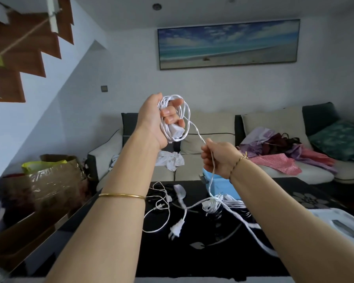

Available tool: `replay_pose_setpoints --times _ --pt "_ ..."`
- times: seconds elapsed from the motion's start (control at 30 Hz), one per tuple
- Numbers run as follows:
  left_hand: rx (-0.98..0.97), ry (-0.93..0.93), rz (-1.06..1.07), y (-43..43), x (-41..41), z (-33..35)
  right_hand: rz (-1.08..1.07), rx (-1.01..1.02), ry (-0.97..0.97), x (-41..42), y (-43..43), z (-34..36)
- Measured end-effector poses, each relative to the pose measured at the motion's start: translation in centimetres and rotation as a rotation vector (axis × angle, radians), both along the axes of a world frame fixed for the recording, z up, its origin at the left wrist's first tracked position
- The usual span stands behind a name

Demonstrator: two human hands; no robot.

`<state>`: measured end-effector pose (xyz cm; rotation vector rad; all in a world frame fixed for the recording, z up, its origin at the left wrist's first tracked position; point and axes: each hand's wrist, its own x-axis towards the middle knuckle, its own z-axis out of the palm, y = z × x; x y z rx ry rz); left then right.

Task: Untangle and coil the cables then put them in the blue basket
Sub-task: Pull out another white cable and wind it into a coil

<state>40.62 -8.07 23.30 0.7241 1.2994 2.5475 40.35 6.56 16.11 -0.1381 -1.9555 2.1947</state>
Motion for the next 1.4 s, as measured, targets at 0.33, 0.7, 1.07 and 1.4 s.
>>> replay_pose_setpoints --times 0.33,0.7,1.07,1.4 --pt "0.06 -0.02 0.032 -0.1 0.2 0.4 0.109 -0.04 0.147 0.4 0.8 -0.4" --pt "0.132 0.002 -0.072 0.6 -0.2 -0.3 0.024 0.054 0.147 0.6 0.9 -1.1" --pt "0.089 0.054 0.096 1.7 -1.4 -1.5 0.193 0.242 0.086 2.1 -1.0 -0.7" --pt "-0.623 0.659 0.729 2.4 -2.2 -3.7 0.21 0.687 0.206 3.4 -0.2 0.3"
